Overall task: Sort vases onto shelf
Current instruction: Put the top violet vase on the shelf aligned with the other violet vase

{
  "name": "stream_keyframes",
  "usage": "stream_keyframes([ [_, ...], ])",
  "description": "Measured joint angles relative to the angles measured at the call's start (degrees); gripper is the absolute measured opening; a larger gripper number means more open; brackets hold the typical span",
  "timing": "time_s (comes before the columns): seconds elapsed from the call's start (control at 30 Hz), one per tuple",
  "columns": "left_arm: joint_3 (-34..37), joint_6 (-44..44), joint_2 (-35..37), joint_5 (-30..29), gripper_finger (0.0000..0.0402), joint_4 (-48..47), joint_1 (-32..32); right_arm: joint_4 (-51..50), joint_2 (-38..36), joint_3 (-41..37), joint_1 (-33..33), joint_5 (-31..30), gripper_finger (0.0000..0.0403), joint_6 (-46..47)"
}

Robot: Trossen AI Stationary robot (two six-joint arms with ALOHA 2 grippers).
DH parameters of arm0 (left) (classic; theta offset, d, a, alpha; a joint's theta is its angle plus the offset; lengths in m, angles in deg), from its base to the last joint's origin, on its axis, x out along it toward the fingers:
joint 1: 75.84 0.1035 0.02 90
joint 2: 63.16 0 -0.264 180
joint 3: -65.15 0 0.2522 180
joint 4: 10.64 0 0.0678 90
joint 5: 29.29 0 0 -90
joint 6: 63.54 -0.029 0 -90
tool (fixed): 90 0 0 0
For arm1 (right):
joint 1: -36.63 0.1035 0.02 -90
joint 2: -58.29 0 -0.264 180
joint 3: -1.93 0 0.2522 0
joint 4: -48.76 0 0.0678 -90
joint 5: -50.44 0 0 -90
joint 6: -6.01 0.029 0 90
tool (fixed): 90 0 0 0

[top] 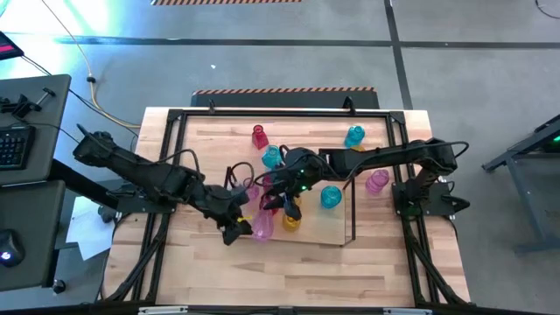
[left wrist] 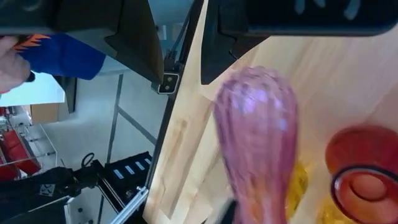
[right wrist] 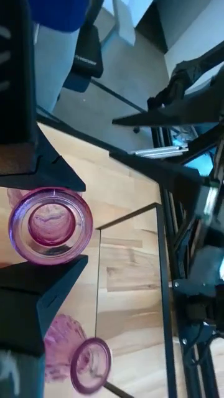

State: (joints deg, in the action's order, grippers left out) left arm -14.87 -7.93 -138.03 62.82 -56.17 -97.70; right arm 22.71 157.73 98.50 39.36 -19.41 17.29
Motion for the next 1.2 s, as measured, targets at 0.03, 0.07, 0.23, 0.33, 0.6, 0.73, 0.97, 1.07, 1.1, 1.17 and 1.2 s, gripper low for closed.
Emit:
stream_keyframes([
  [0.03,0.00,0.70,-0.21,-0.15,0.0099,0.01,-0.28,0.00,0.02,0.00,-0.05,0.00,0.0119,-0.92],
  [0.07,0.00,1.38,-0.38,-0.27,0.0099,-0.01,-0.56,-0.04,0.02,0.00,-0.05,-0.07,0.0119,-1.52],
  [0.23,-0.04,4.47,-0.85,-1.25,0.0099,0.92,-1.99,-0.09,0.02,0.00,0.26,-0.11,0.0119,-4.72],
  [0.33,-0.02,5.46,-1.62,-1.96,0.0099,3.29,-2.77,-0.07,0.02,0.00,0.76,0.07,0.0119,-5.33],
  [0.6,-0.09,5.86,-7.02,-2.66,0.0099,5.29,-3.66,0.41,0.86,0.00,2.25,0.03,0.0119,-6.67],
  [0.73,-0.04,6.62,-8.99,-2.65,0.0099,6.13,-4.60,0.49,3.13,-0.02,2.91,0.35,0.0119,-6.95],
  [0.97,-0.04,9.85,-10.44,-4.43,0.0099,6.45,-7.38,2.87,4.06,-0.07,3.69,-2.14,0.0119,-7.75],
  [1.07,-0.04,10.91,-10.90,-5.98,0.0099,6.36,-8.45,3.27,4.11,-0.07,3.74,-3.44,0.0119,-9.20],
  [1.1,-0.04,11.26,-11.01,-6.67,0.0099,6.34,-8.73,3.53,4.14,-0.07,3.80,-3.46,0.0119,-9.50],
  [1.17,-0.04,11.68,-11.27,-7.96,0.0099,6.45,-9.10,3.93,4.48,-0.04,3.82,-3.52,0.0119,-10.23],
  [1.2,-0.04,11.70,-11.49,-8.48,0.0099,6.43,-9.12,3.63,4.60,-0.04,3.88,-3.71,0.0119,-10.41],
])
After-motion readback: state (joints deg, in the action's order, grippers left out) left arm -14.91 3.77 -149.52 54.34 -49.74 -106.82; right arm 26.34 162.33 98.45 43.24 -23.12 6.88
